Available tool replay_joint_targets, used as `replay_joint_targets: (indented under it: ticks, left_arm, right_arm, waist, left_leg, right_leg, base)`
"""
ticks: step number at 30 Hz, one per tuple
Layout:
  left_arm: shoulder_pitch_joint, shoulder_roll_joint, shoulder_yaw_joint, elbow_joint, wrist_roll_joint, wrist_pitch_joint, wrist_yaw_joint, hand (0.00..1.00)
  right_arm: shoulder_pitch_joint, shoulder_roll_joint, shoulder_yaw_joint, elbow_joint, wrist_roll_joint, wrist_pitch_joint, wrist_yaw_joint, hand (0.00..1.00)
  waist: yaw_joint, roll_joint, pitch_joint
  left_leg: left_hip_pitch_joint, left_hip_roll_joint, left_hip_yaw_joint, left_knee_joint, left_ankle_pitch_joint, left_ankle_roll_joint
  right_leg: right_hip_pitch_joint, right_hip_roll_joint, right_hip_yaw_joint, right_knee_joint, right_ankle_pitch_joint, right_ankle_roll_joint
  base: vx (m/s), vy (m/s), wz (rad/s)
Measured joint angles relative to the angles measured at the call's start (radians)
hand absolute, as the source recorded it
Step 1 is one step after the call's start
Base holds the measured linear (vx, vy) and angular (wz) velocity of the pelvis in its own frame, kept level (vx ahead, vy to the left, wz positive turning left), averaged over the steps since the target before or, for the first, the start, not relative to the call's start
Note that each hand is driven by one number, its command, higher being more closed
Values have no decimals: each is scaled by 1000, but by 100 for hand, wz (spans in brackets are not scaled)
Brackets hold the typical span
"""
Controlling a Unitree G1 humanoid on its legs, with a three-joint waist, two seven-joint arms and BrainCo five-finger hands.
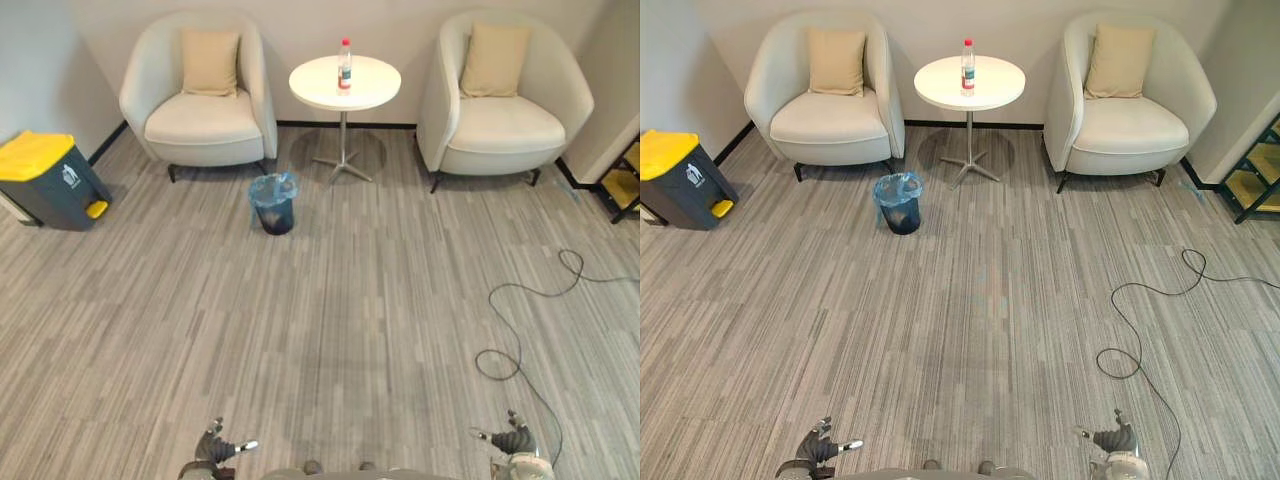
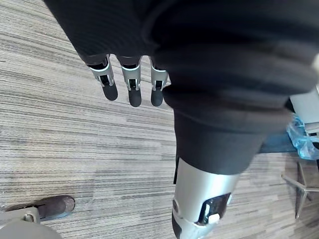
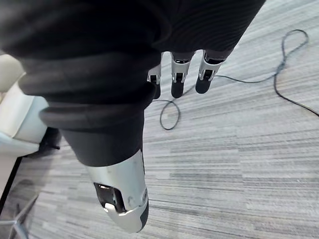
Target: Gather rubbish on tea table into small bin, then transfer packed bag to large trash can.
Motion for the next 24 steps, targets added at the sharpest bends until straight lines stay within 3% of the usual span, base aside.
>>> replay_joint_targets:
  ticks: [11,15,20,23,24]
  left_arm:
    - [14,8,-8,-55,33,-17,-20,0]
    - [25,8,-19,-84,34,-16,-20,0]
    - [25,10,-18,-121,33,-15,-20,0]
    - [24,16,-17,-152,32,-12,-18,0]
    - [25,21,-16,-171,32,-10,-17,0]
  right_arm:
    - [24,-36,55,-46,-66,1,21,0]
    - [24,-36,56,-61,-65,2,21,0]
    - [7,-34,53,-61,-28,4,15,0]
    - [-5,-33,43,-61,7,8,12,0]
    - [-7,-33,38,-59,17,12,11,0]
  waist:
    - [-10,16,10]
    - [-25,24,12]
    - [-22,33,10]
    - [-19,33,13]
    - [-13,32,18]
  left_leg:
    - [11,2,6,9,-17,-23]
    - [-20,7,11,54,-42,0]
    - [-88,14,43,118,-78,17]
    - [-138,14,67,198,-135,28]
    - [-149,13,85,241,-172,35]
  right_leg:
    - [11,-2,3,3,-11,15]
    - [-6,0,3,9,-11,15]
    - [-68,2,27,55,-25,13]
    - [-171,-16,41,237,-119,52]
    - [-234,-37,26,378,-164,114]
  base:
    - [0,-5,-1]
    - [-8,0,-1]
    - [-18,12,-19]
    - [-1,30,-25]
    - [8,35,-35]
